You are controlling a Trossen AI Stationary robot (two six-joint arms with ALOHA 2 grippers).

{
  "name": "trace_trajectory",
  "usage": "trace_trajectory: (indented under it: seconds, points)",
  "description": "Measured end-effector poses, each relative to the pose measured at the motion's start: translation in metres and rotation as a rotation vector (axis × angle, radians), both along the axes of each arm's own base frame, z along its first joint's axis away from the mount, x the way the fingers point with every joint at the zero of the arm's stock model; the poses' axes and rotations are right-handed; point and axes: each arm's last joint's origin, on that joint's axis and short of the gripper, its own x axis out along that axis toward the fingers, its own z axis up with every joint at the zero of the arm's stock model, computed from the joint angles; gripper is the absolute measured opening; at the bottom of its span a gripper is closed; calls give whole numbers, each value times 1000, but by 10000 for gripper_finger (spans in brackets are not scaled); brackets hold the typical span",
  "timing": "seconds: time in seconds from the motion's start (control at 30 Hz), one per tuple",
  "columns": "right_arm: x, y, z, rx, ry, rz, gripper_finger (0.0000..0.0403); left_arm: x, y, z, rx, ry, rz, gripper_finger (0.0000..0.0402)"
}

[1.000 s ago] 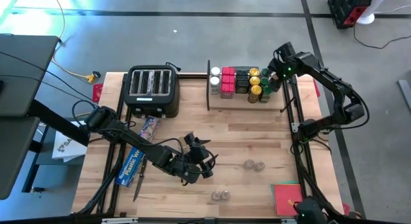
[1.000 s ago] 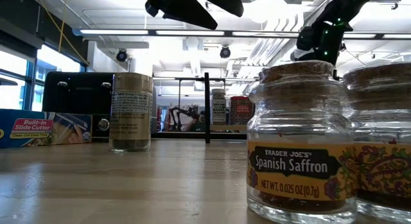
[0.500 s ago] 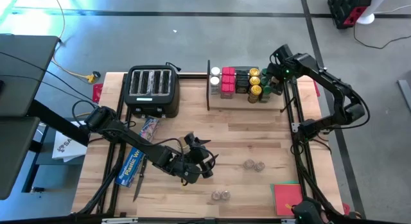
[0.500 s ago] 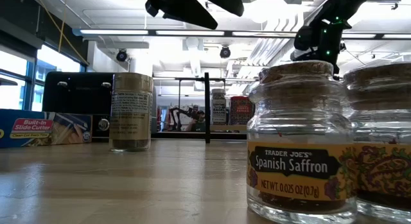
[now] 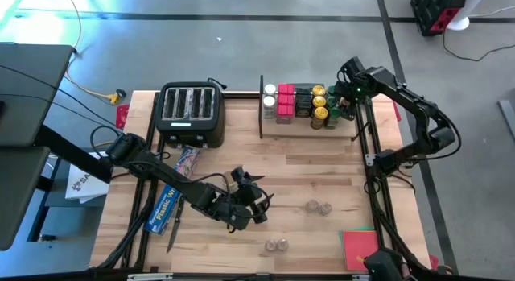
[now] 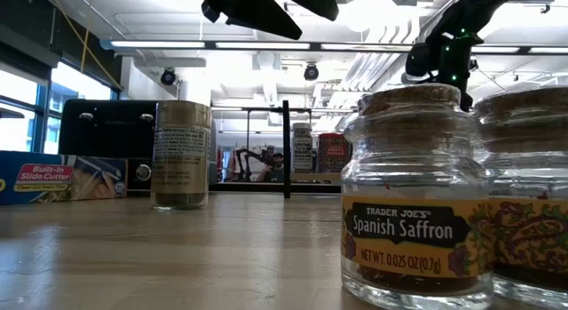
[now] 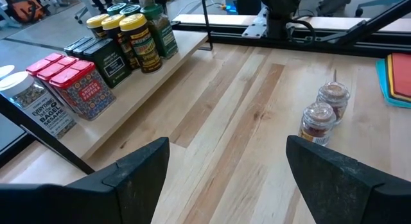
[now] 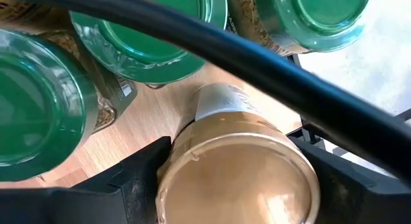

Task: Shelf spices
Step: Put the top right brown seasoning bottle on the shelf

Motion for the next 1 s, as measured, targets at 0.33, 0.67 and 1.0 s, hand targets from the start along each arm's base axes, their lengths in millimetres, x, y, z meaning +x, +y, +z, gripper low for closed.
trace_trajectory:
  seconds: [0.33,0.67,1.0]
  points:
    - [2,-3,14,-36,-23,-41,292,3,4,0,-12,6,-11,307]
    - [-1,1,20,2,-6,-60,295,3,4,0,-13,6,-13,307]
    - [0,1,20,10,-15,-31,327,3,4,0,-13,5,-13,307]
